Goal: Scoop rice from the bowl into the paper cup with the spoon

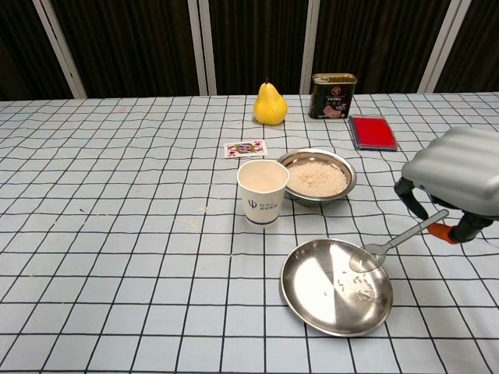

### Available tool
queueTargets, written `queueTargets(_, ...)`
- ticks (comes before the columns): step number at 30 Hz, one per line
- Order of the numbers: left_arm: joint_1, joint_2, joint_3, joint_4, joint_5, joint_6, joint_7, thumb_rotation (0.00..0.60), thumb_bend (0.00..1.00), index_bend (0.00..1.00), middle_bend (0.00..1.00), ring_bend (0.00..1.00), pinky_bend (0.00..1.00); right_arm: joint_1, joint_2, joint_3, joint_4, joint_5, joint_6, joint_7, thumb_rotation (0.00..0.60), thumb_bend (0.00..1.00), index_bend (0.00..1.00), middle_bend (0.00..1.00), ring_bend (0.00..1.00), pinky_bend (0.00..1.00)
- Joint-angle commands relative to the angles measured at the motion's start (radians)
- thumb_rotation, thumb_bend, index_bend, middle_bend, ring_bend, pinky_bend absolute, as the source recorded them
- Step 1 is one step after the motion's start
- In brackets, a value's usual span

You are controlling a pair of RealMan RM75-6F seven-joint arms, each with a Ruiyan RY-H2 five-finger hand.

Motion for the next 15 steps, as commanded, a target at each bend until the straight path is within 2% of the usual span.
queueTargets(1,0.0,-0.001,-0.001,0.0,-0.002,-0.001,0.003,0.6,0.02,0.0,0.0,0.0,0.0,0.003,-0.024,0.005,0.011,0.011,0.0,-0.009,0.6,0.56,0.68,0.96,1.0,0.98)
queueTargets(8,-0.001,0.002,-0.001,0.001,-0.001,-0.003,-0.005,0.6,0.03,0.0,0.0,0.0,0.0,0.02,-0.085,0.03,0.048,0.056,0.0,-0.042,0.6,0.56,0.68,0.96,1.0,0.98)
queueTargets(15,-0.003,0.006,0.0,0.005,0.005,-0.007,-0.017,0.6,0.03,0.0,0.0,0.0,0.0,0.027,-0.126,0.031,0.07,0.08,0.009,-0.065,0.6,0.56,0.68,0.96,1.0,0.98)
